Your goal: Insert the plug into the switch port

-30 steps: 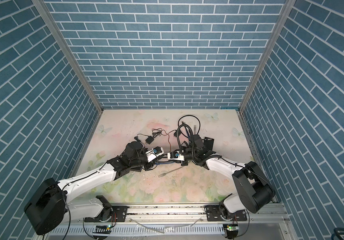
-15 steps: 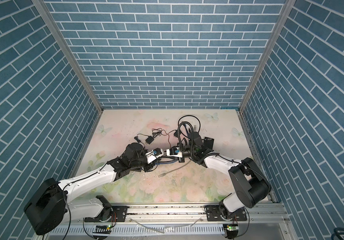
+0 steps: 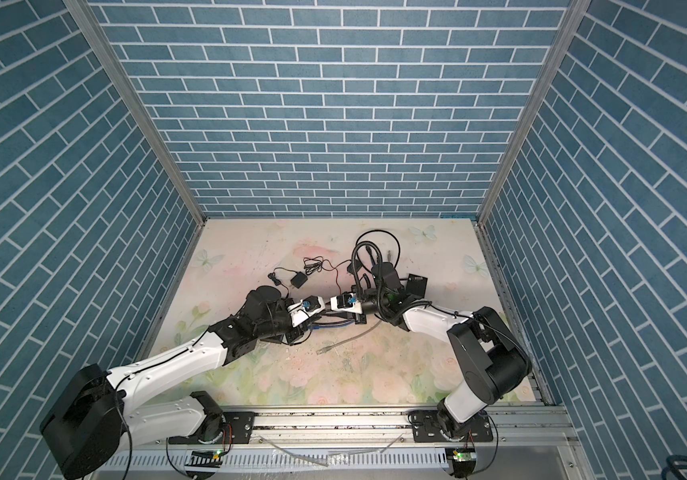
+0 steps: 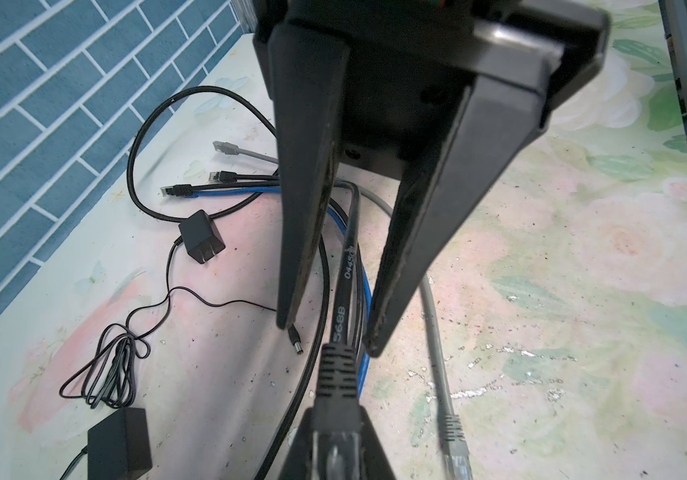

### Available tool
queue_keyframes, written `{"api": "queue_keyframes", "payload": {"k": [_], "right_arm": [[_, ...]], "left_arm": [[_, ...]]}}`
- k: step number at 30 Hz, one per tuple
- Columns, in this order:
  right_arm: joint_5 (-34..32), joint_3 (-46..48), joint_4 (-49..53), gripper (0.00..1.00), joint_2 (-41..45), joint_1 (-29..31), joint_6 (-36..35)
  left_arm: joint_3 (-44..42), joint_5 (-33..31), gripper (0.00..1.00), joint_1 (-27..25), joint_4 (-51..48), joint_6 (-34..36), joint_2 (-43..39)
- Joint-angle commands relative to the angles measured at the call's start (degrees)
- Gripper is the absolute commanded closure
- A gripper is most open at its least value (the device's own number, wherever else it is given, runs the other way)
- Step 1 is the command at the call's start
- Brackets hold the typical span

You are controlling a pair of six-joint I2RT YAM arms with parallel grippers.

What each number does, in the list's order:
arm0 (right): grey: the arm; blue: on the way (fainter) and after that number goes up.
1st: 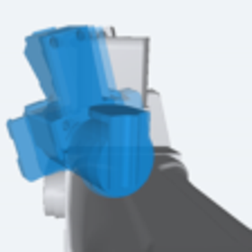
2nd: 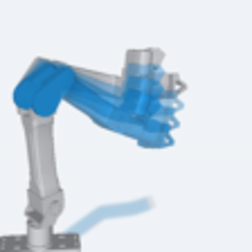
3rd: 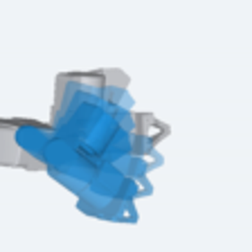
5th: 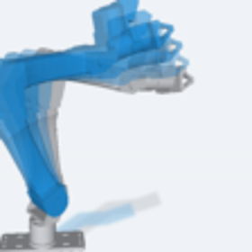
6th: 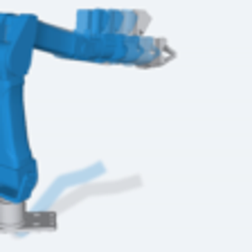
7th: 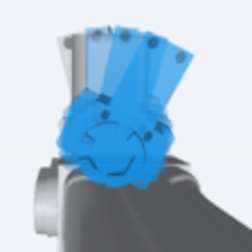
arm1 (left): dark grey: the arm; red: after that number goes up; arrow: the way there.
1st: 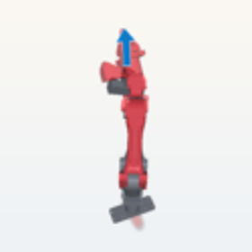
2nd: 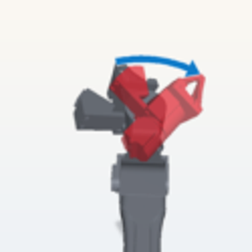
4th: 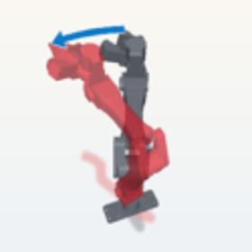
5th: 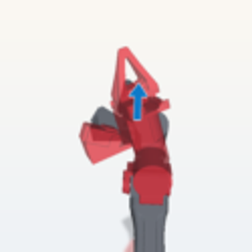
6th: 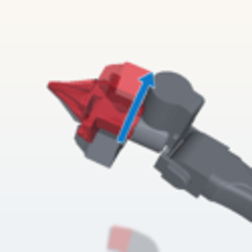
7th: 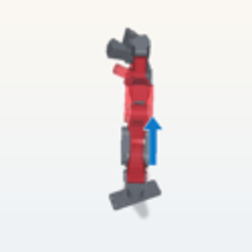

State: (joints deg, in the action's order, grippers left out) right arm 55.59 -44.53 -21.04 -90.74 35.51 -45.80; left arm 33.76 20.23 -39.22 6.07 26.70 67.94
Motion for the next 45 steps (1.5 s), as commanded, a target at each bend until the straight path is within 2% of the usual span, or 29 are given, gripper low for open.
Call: {"api": "queue_keyframes", "payload": {"k": [1, 15, 25, 28, 30, 32, 35, 39, 43, 45], "right_arm": [[2.51, -2.04, -0.05, 0.68, -0.69, 0.28, 1.08], [4.88, -3.54, -1.98, 0.73, -2.10, 2.01, 2.73], [4.88, -4.51, -1.68, 0.92, -3.38, 2.37, 2.82], [4.37, -4.52, -1.74, 0.97, -3.44, 2.46, 2.82], [3.05, -4.36, -2.12, 0.98, -3.72, 2.55, 2.91], [0.04, -3.94, -2.75, 1.00, -4.05, 2.81, 3.49], [-4.96, -3.31, -4.17, 1.00, -4.71, 3.20, 5.82], [-12.41, -2.45, -7.63, 1.00, -5.70, 3.61, 11.62], [-19.08, -1.97, -8.60, 1.00, -6.72, 4.89, 16.14], [-21.67, -1.64, -8.66, 1.00, -7.31, 6.20, 16.50]], "left_arm": [[-0.70, 0.47, 0.84, -0.24, 1.23, 0.64, -0.78], [-0.12, 0.26, 0.84, -0.24, 1.05, 1.32, -0.09], [-0.78, -0.14, 0.84, -0.24, 1.57, 1.64, -0.67], [-1.31, -1.23, 0.81, -0.24, 2.65, 0.72, -0.53], [-1.97, -2.87, 0.72, -0.25, 4.04, -1.24, -0.69], [-2.86, -4.48, 0.54, -0.24, 5.01, -3.43, -1.09], [-4.49, -7.14, 0.36, -0.24, 5.79, -7.14, -2.44], [-7.52, -10.82, 0.20, -0.15, 5.93, -12.15, -5.87], [-9.75, -17.20, 0.04, 0.11, 3.90, -20.77, -10.18], [-10.04, -20.12, 0.00, 0.82, 1.76, -25.80, -11.92]]}}
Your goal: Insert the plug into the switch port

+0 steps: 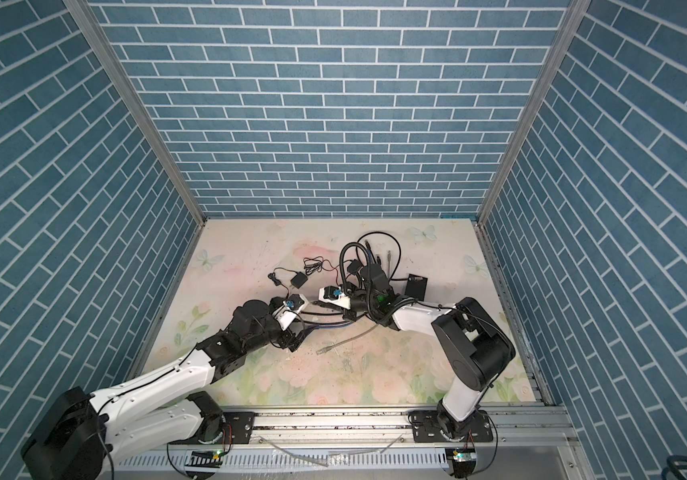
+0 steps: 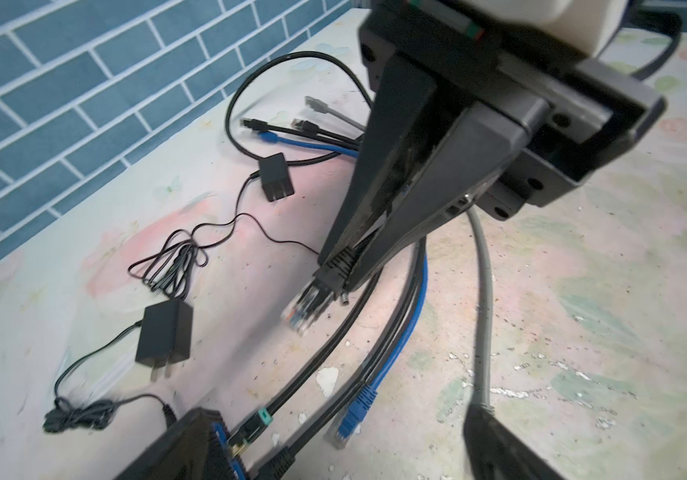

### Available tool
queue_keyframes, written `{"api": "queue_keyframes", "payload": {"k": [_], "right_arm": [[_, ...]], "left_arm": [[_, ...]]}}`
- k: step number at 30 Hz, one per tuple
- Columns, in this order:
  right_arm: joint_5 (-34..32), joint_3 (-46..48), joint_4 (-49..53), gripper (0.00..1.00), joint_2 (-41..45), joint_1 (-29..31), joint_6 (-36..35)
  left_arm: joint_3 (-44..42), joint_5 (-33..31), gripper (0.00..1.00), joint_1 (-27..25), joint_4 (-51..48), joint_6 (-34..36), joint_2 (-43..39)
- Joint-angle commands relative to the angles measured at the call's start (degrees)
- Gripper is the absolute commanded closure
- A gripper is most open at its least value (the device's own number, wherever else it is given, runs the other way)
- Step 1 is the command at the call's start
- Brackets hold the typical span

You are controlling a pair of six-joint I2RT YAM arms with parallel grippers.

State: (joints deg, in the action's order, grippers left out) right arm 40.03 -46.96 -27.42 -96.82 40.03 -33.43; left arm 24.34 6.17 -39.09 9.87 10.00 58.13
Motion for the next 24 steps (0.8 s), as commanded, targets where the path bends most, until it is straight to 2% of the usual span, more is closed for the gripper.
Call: {"api": "queue_keyframes", "payload": {"k": [1, 3, 8, 16, 21, 24], "right_arm": [[-7.30, 0.77, -2.35, 1.00, -1.81, 2.42, 4.61], [-8.42, 0.88, -3.54, 1.00, -3.02, 3.61, 6.11], [-10.24, 1.35, -9.04, 1.00, -6.54, 6.87, 10.40], [-14.60, 0.46, -9.74, 1.00, -11.25, 11.26, 10.74], [-15.50, -0.32, -9.99, 1.00, -13.36, 12.60, 10.68], [-16.44, -0.92, -9.95, 1.00, -14.39, 13.64, 10.58]], "left_arm": [[-0.50, -7.89, 0.00, 1.41, -3.46, -12.39, -3.00], [-0.25, -10.26, 0.01, 3.36, -6.24, -17.91, -4.30], [0.99, -9.70, 0.00, 9.70, -13.46, -26.75, -6.18], [3.91, -21.17, 0.00, 10.91, -25.90, -35.11, -4.70], [2.62, -18.97, 0.01, 12.48, -25.46, -38.75, -4.62], [1.82, -16.96, 0.03, 15.12, -24.64, -40.43, -3.37]]}}
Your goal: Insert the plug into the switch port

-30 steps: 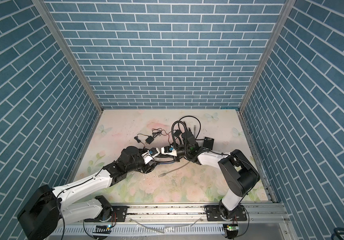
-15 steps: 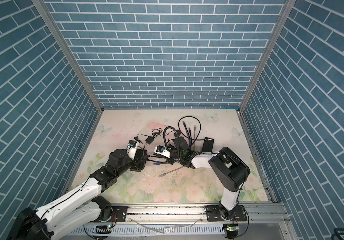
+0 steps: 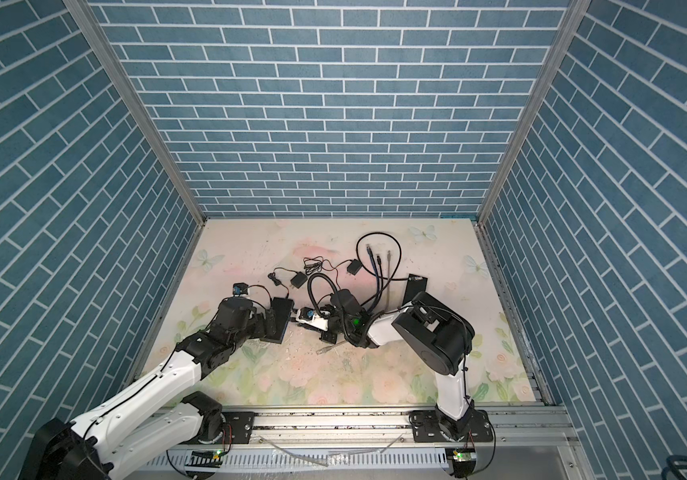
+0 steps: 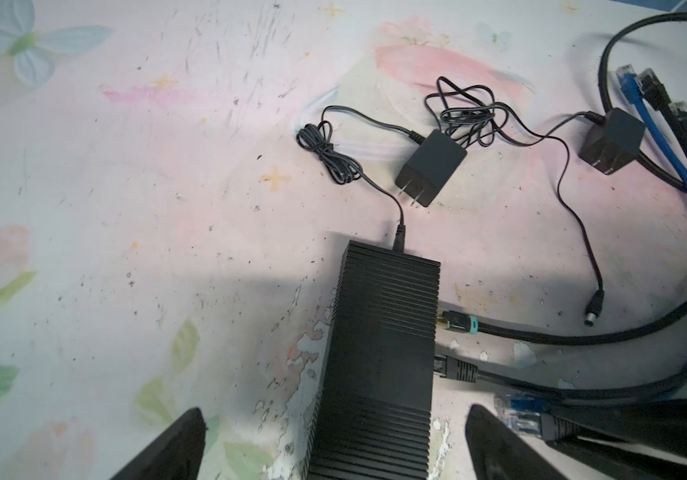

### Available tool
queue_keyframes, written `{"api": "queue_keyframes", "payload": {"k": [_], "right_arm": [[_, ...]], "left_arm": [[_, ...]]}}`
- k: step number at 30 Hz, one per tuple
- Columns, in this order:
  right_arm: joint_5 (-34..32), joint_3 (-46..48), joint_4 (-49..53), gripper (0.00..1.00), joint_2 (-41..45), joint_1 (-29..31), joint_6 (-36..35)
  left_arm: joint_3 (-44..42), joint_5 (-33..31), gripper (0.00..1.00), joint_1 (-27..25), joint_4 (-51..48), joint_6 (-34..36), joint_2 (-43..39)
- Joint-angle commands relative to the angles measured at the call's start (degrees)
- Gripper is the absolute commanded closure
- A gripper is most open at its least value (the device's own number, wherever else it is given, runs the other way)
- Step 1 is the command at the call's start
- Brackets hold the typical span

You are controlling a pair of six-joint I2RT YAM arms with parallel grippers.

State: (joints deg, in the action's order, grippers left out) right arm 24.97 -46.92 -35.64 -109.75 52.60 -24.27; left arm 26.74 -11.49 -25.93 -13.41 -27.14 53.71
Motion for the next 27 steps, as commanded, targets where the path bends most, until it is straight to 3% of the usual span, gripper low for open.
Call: {"api": "queue_keyframes", "payload": {"k": [1, 8, 20, 27], "right_arm": [[-1.73, -1.20, -1.75, 1.00, -1.76, 1.39, 1.42], [-3.31, -3.34, -0.35, 1.00, -3.49, 2.93, 0.61], [-4.54, -4.32, -2.28, 1.00, -4.55, 4.84, 0.35], [-4.54, -4.14, -5.49, 1.00, -5.55, 5.05, 2.42]], "left_arm": [[-0.83, 1.52, 0.03, 3.01, -1.27, -3.72, 1.54], [-2.08, 4.80, 0.04, 4.66, 1.33, -3.01, 2.96], [-10.55, 10.77, 0.04, 4.77, 21.90, -5.29, 5.99], [-10.44, 10.72, 0.04, 4.76, 26.95, -3.20, 7.37]]}}
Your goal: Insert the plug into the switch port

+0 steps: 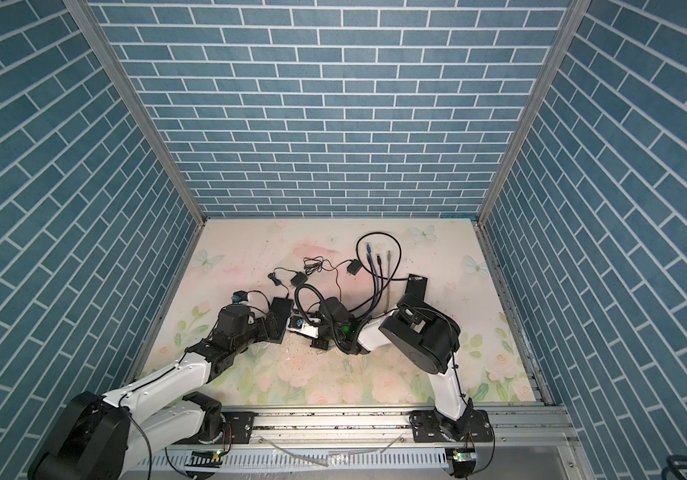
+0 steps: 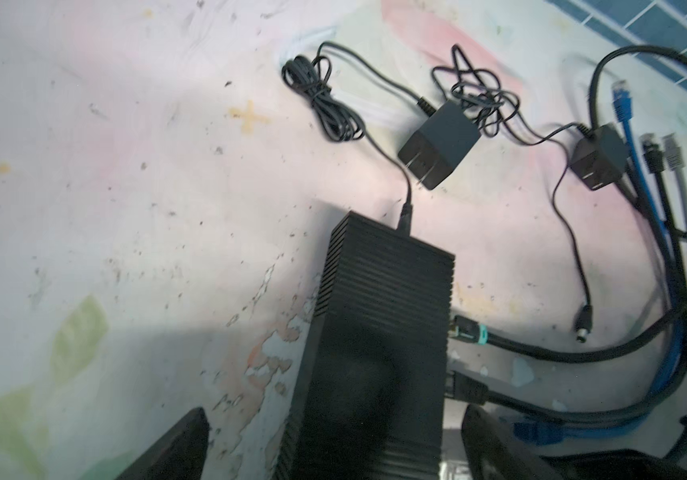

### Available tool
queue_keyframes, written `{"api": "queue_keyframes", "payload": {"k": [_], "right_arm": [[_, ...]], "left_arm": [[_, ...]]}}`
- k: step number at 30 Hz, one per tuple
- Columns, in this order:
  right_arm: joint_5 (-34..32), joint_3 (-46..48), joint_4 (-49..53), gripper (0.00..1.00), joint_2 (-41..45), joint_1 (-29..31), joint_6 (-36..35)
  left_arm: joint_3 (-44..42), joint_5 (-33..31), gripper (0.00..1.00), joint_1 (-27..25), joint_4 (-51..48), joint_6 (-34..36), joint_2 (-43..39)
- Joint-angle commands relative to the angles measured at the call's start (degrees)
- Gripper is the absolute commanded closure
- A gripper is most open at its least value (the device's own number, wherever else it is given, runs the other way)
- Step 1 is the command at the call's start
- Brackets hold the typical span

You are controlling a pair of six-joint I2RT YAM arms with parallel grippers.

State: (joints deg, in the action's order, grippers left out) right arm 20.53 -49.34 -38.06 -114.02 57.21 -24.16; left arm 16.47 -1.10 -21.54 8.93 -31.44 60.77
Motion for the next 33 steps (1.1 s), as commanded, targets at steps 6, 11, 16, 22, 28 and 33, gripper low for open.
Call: {"api": "queue_keyframes", "payload": {"k": [6, 11, 16, 22, 28, 33], "right_arm": [[0.47, -2.15, -5.09, 1.00, -2.52, 0.62, 3.55], [1.15, -2.40, -5.47, 1.00, -3.14, 0.79, 3.77], [1.53, -2.25, -5.73, 1.00, -3.23, 0.98, 4.04], [1.68, -2.38, -5.84, 1.00, -3.49, 1.59, 4.23], [1.42, -3.05, -7.27, 1.00, -4.62, 2.02, 4.89], [0.74, -3.09, -10.74, 1.00, -5.33, 2.29, 6.47]], "left_arm": [[-0.65, 0.90, 0.05, 0.39, 8.17, 1.22, 2.15], [-1.78, 1.10, 0.06, 0.36, 10.26, -0.02, 4.22], [-2.91, 2.04, 0.07, 0.40, 13.74, -1.86, 6.56], [-4.68, 3.18, 0.08, 0.39, 17.18, -3.54, 8.43], [-5.72, 4.21, 0.09, 0.21, 19.35, -4.77, 9.36], [-6.51, 4.84, 0.09, -0.22, 21.50, -6.41, 10.28]]}}
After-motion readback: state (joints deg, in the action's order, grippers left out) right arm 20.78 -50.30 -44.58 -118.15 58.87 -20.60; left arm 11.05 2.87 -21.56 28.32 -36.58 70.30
